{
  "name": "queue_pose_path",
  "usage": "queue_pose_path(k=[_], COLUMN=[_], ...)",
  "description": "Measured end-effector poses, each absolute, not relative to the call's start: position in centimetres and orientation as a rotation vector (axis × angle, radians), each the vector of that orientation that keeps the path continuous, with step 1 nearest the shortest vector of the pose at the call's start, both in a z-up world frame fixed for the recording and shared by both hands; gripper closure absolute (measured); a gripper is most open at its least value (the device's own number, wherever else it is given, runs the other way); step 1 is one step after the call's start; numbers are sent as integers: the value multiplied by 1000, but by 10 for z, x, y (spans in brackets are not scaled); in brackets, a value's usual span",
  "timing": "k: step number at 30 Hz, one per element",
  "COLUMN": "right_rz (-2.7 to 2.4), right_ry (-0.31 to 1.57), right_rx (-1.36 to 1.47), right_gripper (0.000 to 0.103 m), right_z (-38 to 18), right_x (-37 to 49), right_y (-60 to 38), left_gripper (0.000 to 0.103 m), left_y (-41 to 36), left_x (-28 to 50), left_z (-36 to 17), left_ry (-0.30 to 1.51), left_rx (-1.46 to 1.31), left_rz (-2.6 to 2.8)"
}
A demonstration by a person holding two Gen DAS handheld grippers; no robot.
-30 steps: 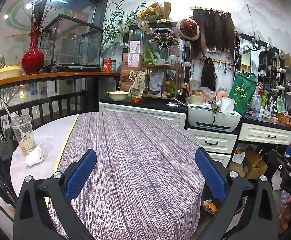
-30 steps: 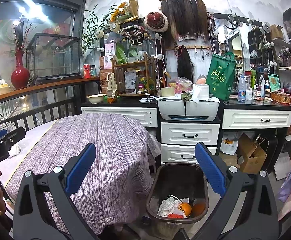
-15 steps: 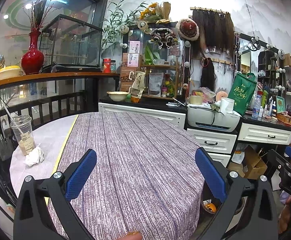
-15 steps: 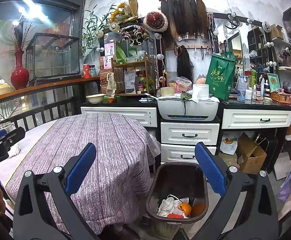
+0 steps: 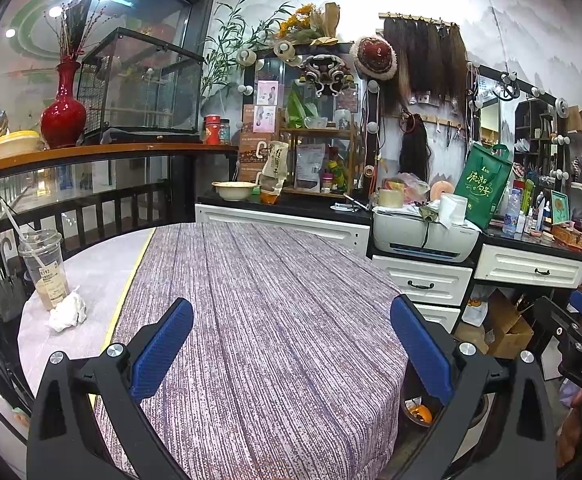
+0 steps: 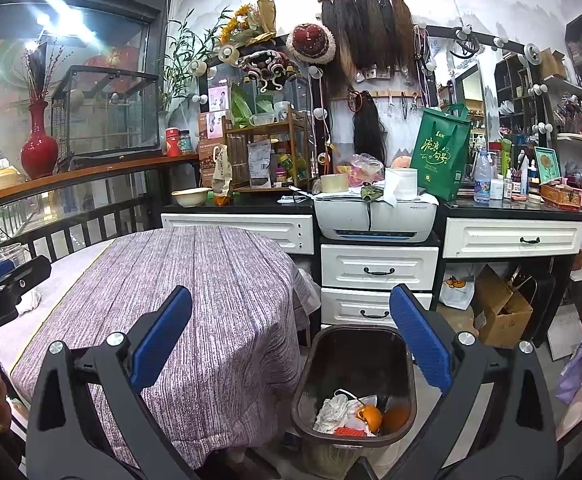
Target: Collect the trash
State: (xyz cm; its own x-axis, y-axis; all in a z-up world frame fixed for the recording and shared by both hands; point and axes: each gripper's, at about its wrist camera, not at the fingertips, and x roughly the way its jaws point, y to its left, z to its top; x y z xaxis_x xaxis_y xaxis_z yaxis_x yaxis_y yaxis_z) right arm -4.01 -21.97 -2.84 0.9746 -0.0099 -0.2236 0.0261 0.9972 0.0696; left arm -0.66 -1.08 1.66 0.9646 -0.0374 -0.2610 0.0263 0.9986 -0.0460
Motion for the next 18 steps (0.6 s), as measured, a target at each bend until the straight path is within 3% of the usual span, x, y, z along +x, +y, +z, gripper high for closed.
queue_pose_path(k=[18], right_rz=[-18], right_ry=[232], right_rx=[73], right_gripper=[6], right_z=[-30], right_x=[-40], right_y=[-219], left_gripper=[5], left_y=[-14], left_x=[-1], left_z=[14], left_ry=[286], left_rx=[-39], left_rz=[-42])
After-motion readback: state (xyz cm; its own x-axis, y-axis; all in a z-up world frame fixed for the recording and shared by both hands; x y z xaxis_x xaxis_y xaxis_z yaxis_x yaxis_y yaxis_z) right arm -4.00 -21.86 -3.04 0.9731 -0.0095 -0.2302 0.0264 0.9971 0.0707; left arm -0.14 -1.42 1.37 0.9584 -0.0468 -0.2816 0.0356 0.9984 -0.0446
